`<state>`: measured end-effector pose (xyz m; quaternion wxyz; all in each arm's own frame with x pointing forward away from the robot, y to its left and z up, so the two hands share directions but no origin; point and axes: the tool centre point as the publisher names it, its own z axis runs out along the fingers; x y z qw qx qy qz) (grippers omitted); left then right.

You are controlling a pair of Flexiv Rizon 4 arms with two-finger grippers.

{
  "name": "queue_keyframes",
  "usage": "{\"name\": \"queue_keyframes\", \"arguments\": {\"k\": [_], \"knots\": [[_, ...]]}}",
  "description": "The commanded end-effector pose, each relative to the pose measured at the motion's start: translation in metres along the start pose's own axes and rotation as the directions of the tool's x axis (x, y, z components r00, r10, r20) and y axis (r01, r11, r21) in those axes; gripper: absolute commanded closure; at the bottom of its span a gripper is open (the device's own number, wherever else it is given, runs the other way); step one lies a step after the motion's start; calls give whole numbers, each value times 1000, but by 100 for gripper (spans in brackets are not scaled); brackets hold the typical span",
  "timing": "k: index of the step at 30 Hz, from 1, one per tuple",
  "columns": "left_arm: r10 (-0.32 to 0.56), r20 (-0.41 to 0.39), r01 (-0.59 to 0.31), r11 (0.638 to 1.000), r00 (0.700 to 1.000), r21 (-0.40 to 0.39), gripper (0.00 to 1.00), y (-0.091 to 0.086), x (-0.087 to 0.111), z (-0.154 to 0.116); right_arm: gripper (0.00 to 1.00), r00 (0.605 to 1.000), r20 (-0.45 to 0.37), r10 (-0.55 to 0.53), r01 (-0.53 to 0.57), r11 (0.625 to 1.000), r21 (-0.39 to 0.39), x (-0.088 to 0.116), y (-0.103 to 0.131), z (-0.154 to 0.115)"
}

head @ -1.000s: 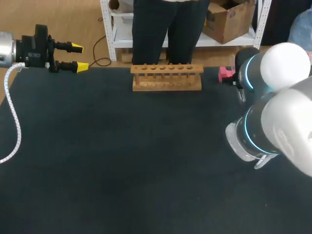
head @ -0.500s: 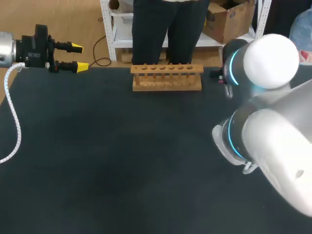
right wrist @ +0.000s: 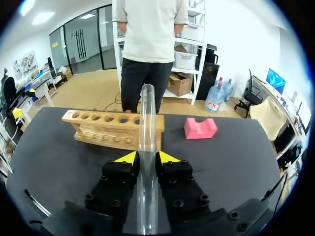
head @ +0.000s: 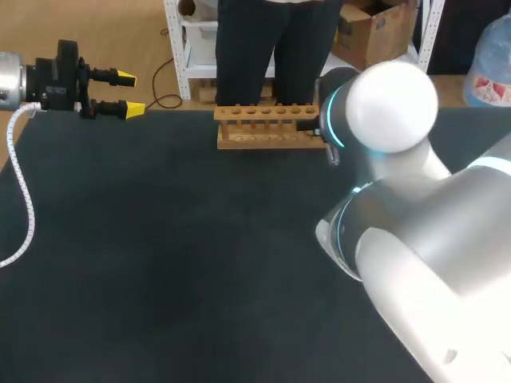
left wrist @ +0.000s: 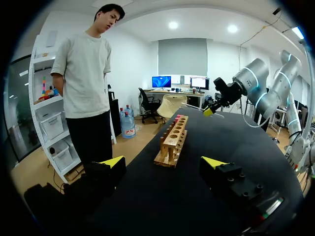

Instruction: Grasp the test tube, adjust it, and insert it.

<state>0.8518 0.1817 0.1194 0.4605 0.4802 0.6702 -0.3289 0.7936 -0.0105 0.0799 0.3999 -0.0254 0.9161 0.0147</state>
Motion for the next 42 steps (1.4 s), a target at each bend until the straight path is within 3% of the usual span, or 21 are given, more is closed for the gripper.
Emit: {"name": "queue_keyframes", "arguments": {"k": [1,21,42], "knots": [[4,4,-4,1000,1000,-5,0,-2,1,0,100,1000,-10,-2,2,1000,-13,-2,9,10],[4,4,-4,1000,1000,-5,0,-2,1,0,100,999,-13,-41,41,999,-18,-6,22,-4],[4,4,-4,1000,1000,-5,0,-2,1,0,100,996,-42,-73,71,997,-37,-5,41,29]]}}
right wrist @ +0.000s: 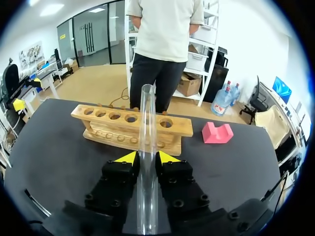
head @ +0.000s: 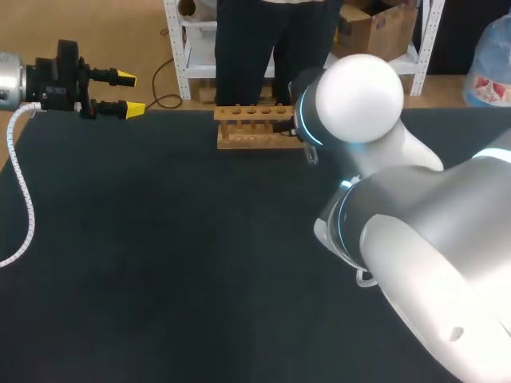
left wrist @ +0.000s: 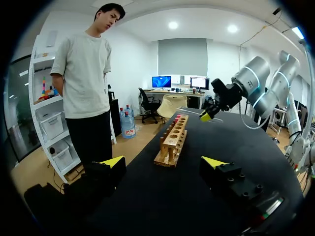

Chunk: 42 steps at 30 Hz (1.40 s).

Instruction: Grasp the test tube, adjust it, and insert it.

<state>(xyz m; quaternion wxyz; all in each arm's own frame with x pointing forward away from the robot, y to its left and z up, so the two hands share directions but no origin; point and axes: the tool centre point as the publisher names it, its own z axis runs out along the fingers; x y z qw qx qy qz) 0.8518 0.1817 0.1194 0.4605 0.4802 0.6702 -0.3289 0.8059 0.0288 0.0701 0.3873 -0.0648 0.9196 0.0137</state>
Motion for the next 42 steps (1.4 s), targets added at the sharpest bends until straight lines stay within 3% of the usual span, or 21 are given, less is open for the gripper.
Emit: {"name": "queue_keyframes", "arguments": {"k": [1,16,42], "knots": [[4,4,-4,1000,1000,-5,0,-2,1,0,100,1000,-19,1,-1,1000,-6,-3,3,13],[4,4,-4,1000,1000,-5,0,-2,1,0,100,999,-32,4,-5,1000,-7,-4,7,34],[4,4,-4,1000,1000,-5,0,-2,1,0,100,993,-116,-8,6,1000,-20,9,9,49]]}}
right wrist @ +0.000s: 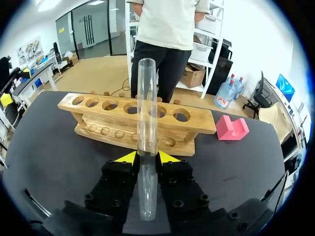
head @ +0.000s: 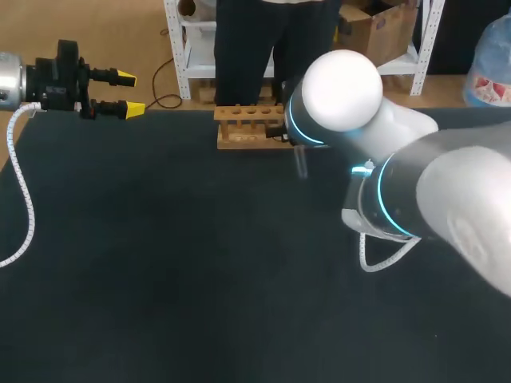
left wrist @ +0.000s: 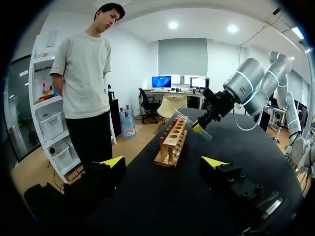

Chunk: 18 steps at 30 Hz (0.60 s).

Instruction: Grasp the test tube, adjust it, and insert it.

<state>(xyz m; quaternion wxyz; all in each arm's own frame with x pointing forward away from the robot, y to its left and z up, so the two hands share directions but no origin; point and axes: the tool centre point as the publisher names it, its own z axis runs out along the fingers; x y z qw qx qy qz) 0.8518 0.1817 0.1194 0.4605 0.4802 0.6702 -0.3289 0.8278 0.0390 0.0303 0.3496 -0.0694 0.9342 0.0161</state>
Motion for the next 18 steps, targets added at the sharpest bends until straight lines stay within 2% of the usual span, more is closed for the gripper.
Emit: {"name": "queue_keyframes", "arguments": {"k": [1,18], "knots": [[4,4,-4,1000,1000,-5,0,-2,1,0,100,999,-39,-6,5,1000,-7,-3,1,5],[4,4,-4,1000,1000,-5,0,-2,1,0,100,998,-59,1,-1,1000,-9,1,-1,6]]}}
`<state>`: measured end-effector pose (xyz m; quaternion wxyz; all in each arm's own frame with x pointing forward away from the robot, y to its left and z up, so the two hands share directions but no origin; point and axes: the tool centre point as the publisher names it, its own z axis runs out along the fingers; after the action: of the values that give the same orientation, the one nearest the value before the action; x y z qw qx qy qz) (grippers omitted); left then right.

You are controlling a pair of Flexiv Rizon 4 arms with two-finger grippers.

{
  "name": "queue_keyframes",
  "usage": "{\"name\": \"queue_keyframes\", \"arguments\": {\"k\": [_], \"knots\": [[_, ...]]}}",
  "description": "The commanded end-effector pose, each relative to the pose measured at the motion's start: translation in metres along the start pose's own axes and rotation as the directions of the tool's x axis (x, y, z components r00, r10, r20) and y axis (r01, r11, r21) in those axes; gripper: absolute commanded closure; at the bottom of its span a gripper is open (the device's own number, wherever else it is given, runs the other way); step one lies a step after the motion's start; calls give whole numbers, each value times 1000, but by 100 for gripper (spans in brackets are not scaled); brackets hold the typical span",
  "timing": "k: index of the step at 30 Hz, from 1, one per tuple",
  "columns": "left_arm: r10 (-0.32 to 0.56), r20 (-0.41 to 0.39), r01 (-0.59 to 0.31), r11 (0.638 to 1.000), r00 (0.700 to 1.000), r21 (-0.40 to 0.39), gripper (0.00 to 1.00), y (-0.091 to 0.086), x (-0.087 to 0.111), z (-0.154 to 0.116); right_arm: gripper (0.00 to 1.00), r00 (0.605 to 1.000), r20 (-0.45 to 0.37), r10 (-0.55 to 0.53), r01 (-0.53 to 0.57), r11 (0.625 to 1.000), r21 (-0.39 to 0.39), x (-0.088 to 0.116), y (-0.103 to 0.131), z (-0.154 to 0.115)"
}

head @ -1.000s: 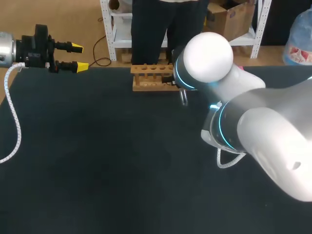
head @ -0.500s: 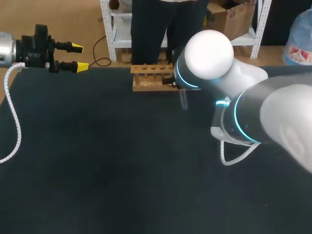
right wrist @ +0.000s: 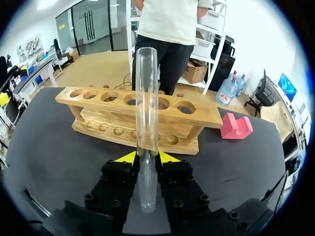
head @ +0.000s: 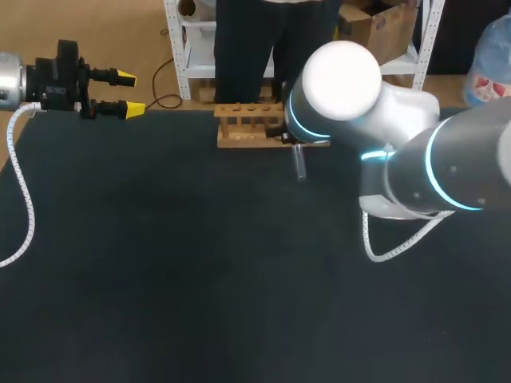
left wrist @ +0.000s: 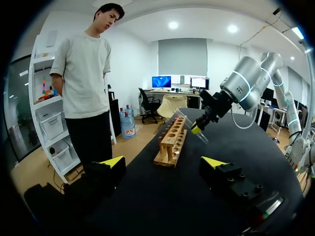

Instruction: Grasp the test tube, adjust it, and insert it.

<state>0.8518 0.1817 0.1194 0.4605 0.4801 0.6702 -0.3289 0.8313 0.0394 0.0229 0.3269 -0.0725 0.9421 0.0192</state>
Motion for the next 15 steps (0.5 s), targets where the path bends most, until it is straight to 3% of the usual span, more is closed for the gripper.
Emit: {"name": "queue_keyframes", "arguments": {"k": [1,15], "knots": [[4,4,-4,1000,1000,-5,0,-2,1,0,100,1000,-8,6,-6,1000,1,-2,-2,-4],[4,4,-4,1000,1000,-5,0,-2,1,0,100,999,33,43,-43,999,5,-3,-10,-36]]}}
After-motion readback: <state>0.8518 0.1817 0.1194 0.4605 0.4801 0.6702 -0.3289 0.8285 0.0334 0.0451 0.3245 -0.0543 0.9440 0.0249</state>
